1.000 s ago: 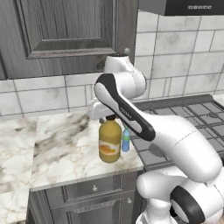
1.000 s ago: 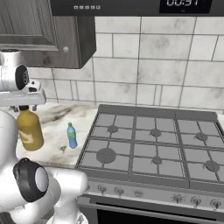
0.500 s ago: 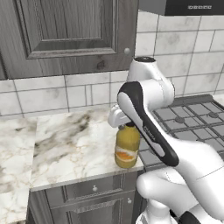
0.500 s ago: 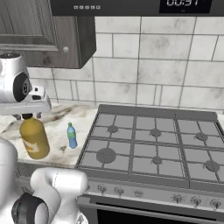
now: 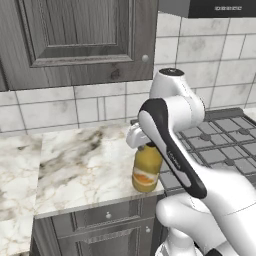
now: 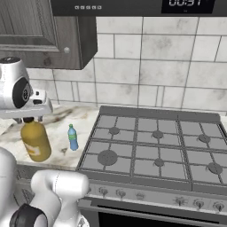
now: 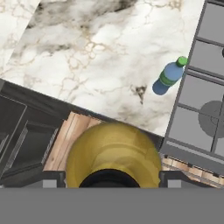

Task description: Place the drinks on the dining counter in a tight cluster.

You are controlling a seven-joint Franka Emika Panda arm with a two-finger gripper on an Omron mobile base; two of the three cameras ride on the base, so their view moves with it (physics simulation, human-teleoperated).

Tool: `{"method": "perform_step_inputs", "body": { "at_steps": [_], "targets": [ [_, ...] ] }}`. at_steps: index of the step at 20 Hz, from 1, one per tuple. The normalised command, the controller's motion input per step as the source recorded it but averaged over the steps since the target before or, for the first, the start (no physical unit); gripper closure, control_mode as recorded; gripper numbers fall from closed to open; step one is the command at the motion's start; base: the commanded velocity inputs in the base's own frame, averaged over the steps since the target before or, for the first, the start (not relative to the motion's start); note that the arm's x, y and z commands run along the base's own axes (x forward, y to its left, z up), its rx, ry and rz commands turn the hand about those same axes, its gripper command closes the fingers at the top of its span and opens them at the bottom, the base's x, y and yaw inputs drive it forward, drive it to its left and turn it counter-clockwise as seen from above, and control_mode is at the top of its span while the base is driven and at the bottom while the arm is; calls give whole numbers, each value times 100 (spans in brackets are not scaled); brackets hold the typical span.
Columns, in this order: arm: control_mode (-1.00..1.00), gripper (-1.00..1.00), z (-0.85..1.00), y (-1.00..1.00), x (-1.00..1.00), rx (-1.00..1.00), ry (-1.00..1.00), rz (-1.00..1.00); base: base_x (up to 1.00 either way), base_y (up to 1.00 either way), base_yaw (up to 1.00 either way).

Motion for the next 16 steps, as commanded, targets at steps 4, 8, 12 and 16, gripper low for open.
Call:
{"method": "perform_step_inputs", "body": {
  "at_steps": [4,8,12,16],
  "targets": [
    [100,100,0,0,-21,0,0,-2,-48,-5,-8],
    [100,100,0,0,0,0,0,0,-100,-34,-30],
    [100,100,0,0,0,0,0,0,-81,-35,-51],
    [100,100,0,0,0,0,0,0,-1,-29,-87]
  ]
}}
